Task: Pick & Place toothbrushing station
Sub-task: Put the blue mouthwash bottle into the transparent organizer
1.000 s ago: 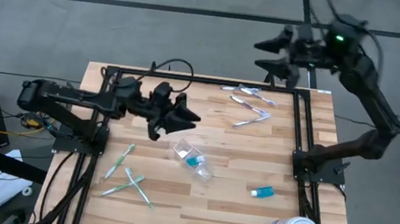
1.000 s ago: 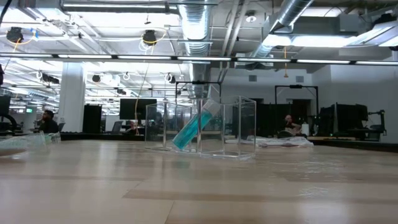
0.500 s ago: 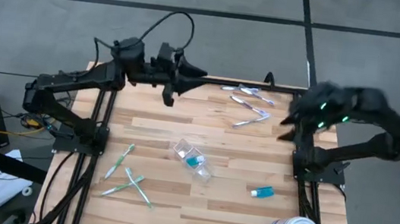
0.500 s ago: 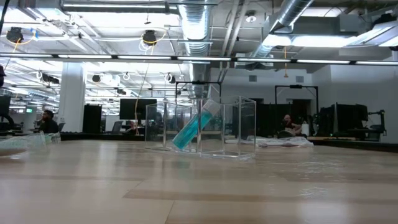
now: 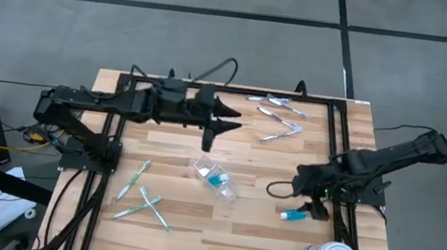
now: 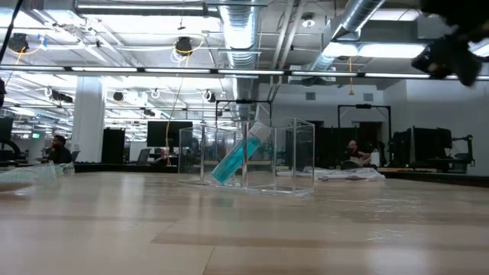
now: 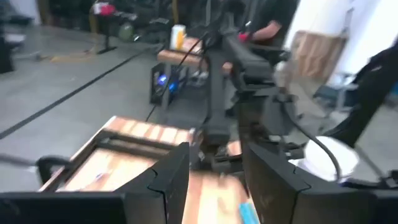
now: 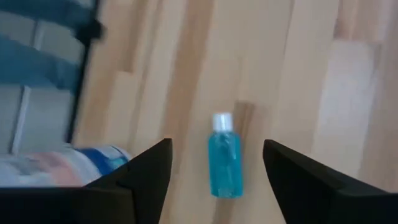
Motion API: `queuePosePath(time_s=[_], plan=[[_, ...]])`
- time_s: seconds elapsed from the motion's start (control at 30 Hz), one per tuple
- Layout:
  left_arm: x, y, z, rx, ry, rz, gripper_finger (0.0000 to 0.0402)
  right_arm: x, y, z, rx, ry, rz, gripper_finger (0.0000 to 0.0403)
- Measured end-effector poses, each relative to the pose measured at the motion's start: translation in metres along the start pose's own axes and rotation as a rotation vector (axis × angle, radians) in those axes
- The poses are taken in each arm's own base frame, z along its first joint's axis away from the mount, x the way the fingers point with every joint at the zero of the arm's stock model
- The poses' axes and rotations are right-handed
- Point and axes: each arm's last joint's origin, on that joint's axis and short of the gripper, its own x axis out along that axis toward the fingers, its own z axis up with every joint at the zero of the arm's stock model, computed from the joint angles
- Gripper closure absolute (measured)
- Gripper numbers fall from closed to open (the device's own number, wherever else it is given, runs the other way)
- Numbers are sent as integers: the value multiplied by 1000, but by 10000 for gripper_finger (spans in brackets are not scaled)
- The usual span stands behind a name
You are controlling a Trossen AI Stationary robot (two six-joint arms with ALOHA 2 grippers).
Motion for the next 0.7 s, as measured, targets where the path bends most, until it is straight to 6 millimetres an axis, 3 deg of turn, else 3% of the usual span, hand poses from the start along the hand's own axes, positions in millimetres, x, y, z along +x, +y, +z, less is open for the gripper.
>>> queuePosePath(time_s=[0.3,0.53,0.7], plan=[[19,-2,-17,12,58,4,257,45,-4,13,-41,72,21,183],[16,-2,-15,77,48,1,257,84,-11,20,-34,171,2,184],[11,-2,-11,119,44,4,257,99,-11,21,-40,200,-5,184]])
